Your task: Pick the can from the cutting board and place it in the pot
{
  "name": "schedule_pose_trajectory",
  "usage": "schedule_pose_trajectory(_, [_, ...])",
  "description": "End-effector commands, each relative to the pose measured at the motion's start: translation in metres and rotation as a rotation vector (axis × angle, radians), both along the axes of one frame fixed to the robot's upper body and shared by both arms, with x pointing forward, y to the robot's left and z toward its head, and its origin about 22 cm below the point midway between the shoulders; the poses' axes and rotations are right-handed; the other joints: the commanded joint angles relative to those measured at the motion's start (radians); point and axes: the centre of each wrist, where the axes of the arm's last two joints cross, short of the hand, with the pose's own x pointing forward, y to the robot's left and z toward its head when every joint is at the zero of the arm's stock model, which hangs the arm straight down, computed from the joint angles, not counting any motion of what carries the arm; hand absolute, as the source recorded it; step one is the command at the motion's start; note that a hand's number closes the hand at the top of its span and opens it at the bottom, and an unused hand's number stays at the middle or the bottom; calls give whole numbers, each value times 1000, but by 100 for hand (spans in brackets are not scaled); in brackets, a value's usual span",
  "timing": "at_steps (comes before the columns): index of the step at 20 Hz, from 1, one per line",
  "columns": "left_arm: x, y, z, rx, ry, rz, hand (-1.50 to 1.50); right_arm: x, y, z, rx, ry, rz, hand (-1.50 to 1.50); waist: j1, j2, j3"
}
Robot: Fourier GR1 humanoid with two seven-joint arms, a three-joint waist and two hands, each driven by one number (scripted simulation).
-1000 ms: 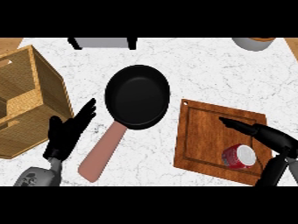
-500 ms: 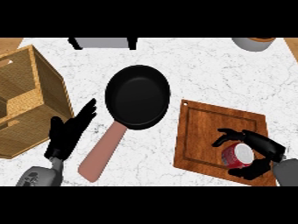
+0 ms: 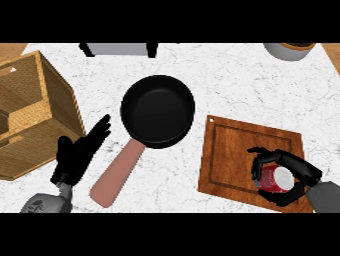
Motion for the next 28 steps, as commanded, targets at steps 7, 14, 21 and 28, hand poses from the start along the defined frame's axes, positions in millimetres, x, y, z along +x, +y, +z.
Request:
schedule_pose_trajectory(7, [-1, 10, -2, -6, 6, 44, 0, -30, 1, -30, 246, -91, -531, 150, -36, 8, 11])
schedule_pose_trajectory(14, [-1, 4, -3, 10, 4, 20, 0, -36, 44, 5, 236, -286, -711, 150, -27, 6, 10])
schedule_pose_trajectory(21, [-1, 1, 17, 15, 20, 28, 0, -40, 56, 68, 78, -450, -706, 150, -15, 6, 11])
schedule_pose_trajectory(28, [3, 6, 8, -2, 6, -5, 0, -37, 98, 122, -29, -586, -707, 150, -11, 9, 11])
